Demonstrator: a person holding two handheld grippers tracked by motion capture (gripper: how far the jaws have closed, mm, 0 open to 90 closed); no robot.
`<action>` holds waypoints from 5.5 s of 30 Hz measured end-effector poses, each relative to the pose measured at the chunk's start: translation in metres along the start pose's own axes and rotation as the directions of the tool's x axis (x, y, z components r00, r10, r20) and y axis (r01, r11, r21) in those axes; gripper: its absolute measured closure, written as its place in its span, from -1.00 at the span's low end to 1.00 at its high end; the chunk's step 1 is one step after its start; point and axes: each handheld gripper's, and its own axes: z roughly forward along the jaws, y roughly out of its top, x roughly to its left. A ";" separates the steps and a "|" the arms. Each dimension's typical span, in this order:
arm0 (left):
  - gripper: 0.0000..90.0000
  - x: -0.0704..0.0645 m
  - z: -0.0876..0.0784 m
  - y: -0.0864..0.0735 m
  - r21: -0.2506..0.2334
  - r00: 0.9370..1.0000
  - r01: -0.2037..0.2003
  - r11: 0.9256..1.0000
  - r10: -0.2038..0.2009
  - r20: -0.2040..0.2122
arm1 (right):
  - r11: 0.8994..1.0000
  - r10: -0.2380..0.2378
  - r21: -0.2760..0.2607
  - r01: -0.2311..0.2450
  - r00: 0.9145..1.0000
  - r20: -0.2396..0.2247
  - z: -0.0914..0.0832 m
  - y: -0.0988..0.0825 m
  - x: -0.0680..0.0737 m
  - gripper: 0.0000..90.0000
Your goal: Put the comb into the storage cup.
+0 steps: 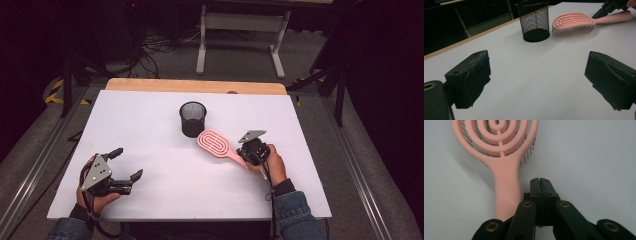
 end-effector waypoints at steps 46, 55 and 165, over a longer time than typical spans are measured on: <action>-0.83 -0.001 -0.001 0.001 0.002 1.000 -0.004 1.000 0.004 0.009 | 0.999 -0.024 0.034 0.025 1.000 -0.020 -0.024 -0.024 0.017 0.97; -0.83 -0.001 -0.001 0.001 0.004 1.000 -0.008 1.000 0.008 0.009 | 0.999 -0.032 0.036 0.033 0.999 -0.009 -0.027 -0.024 0.014 0.86; -0.81 0.004 0.036 0.016 0.113 0.995 0.056 0.992 -0.065 0.081 | 0.875 0.118 -0.483 -0.038 0.984 0.136 -0.063 0.008 0.020 0.55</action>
